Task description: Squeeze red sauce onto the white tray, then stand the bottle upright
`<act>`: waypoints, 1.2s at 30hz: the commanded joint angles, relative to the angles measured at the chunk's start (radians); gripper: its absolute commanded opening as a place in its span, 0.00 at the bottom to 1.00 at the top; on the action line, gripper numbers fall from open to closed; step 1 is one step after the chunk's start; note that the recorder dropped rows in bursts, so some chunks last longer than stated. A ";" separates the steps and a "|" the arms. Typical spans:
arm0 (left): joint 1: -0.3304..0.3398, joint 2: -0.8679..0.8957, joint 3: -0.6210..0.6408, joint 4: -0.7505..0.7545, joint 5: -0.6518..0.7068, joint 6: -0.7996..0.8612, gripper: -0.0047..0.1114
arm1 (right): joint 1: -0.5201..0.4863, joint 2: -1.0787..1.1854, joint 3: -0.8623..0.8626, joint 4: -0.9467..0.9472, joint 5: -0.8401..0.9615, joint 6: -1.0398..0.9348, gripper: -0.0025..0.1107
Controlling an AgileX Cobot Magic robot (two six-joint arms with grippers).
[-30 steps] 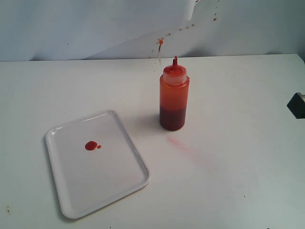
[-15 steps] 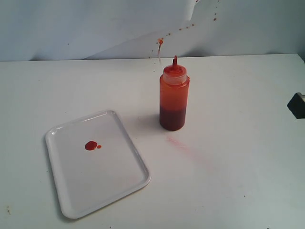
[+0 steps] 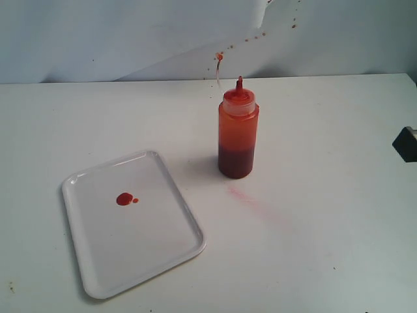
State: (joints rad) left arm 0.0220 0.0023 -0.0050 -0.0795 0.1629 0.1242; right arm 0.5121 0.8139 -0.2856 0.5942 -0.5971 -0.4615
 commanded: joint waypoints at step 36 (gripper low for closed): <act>0.001 -0.002 0.005 0.165 0.110 -0.168 0.04 | -0.003 -0.005 0.005 -0.004 -0.004 -0.003 0.02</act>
State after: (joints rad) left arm 0.0220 0.0023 -0.0051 0.0781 0.2754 -0.0343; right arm 0.5121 0.8139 -0.2856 0.5942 -0.5971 -0.4615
